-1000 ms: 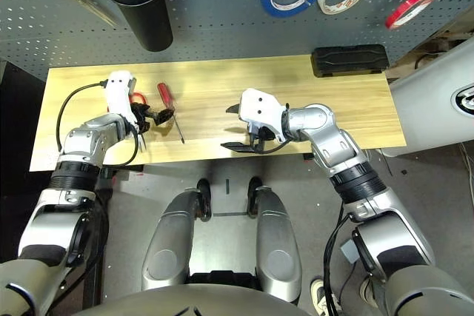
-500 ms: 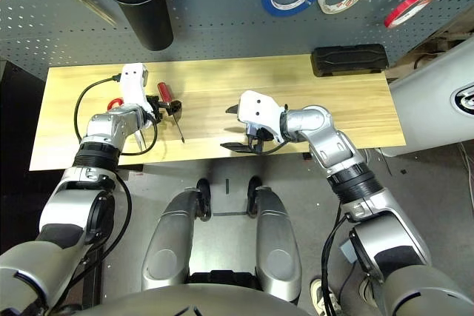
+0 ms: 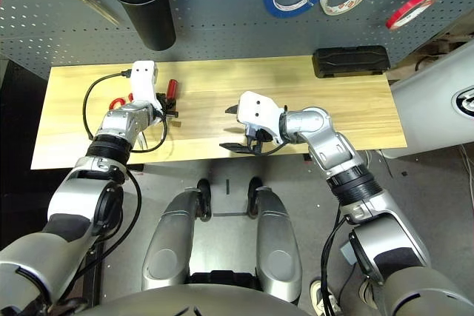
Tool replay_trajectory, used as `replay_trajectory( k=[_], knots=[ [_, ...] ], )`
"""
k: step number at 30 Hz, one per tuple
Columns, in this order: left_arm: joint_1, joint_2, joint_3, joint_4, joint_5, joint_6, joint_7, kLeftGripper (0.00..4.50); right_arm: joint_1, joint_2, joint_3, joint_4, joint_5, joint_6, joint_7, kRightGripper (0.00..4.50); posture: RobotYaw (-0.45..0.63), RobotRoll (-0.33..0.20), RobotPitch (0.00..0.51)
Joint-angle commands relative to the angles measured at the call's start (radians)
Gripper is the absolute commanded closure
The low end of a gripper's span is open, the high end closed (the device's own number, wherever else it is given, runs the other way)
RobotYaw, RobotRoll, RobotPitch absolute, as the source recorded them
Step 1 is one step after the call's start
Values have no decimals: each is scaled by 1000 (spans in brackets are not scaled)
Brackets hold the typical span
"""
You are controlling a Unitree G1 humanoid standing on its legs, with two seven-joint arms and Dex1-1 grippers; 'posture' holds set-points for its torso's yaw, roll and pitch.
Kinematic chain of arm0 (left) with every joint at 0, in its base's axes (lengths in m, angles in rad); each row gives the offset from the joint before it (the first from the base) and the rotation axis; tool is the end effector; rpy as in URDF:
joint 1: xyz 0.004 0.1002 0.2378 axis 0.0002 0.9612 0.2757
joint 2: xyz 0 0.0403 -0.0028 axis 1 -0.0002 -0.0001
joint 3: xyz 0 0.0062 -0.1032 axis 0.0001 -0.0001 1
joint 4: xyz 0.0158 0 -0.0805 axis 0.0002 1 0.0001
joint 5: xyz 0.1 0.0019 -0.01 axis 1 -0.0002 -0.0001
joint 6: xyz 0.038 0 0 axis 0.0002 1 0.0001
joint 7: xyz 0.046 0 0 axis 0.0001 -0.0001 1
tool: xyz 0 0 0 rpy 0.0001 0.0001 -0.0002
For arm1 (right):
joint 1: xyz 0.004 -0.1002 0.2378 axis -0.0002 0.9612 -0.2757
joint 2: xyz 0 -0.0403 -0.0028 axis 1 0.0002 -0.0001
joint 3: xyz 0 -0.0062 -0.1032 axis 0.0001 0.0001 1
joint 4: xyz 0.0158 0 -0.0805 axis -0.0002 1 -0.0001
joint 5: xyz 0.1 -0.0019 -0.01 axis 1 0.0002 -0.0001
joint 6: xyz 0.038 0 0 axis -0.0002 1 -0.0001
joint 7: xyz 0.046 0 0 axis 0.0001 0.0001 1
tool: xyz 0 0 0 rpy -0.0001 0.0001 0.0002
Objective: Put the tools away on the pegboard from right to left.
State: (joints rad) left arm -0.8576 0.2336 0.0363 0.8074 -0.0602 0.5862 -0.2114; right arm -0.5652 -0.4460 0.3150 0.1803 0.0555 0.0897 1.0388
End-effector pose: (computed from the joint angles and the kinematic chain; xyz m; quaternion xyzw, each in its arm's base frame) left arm 0.3416 0.1718 0.1086 0.0513 0.2723 -0.0866 0.9569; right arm 0.2941 -0.1547 0.1371 -0.2696 0.0262 0.5882 0.7620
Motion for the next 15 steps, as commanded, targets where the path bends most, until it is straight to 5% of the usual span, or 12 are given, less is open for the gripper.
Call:
replay_trajectory(
  k=[1, 15],
  knots=[
    [61, 2, -28, -48, 8, 53, -41, 3667, 27, -6, 7, 3, -3, -8, 11, 0, 29, 0, 434],
    [363, 208, -18, -760, -43, 292, -187, 3667, 22, -22, -46, 83, 10, -52, 6, 0, 68, 0, 401]
  ],
)
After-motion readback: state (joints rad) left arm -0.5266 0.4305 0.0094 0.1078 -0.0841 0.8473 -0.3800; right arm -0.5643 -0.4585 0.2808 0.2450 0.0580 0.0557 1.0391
